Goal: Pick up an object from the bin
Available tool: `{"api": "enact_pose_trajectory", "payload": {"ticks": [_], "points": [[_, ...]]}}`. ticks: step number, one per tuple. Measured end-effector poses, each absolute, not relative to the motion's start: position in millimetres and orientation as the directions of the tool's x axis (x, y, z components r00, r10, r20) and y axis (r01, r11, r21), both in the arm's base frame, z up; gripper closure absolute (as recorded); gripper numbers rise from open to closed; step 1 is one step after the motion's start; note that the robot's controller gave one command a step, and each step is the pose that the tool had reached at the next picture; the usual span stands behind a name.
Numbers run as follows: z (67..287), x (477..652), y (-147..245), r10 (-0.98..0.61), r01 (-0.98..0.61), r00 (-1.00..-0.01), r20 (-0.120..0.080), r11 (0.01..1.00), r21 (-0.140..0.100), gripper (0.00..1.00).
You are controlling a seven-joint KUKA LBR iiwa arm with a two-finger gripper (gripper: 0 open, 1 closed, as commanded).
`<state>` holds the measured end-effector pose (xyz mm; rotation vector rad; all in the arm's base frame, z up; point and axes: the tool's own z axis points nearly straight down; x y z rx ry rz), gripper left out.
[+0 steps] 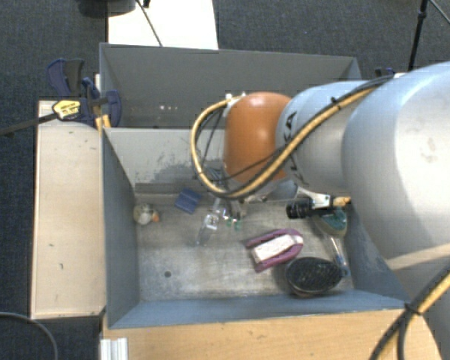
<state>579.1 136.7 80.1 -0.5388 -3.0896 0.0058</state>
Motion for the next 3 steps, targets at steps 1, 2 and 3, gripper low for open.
{"api": "enact_pose_trajectory", "payload": {"ticks": [1,2,3], "points": [[73,585.4,184,0.517,0.517,-0.856,-0.005,0.856,0.005,0.00],[74,586.4,183,0.520,0.520,-0.854,-0.007,0.854,0.006,1.00],[229,573.4,165,0.514,0.514,-0.858,-0.007,0.858,0.007,1.00]]}}
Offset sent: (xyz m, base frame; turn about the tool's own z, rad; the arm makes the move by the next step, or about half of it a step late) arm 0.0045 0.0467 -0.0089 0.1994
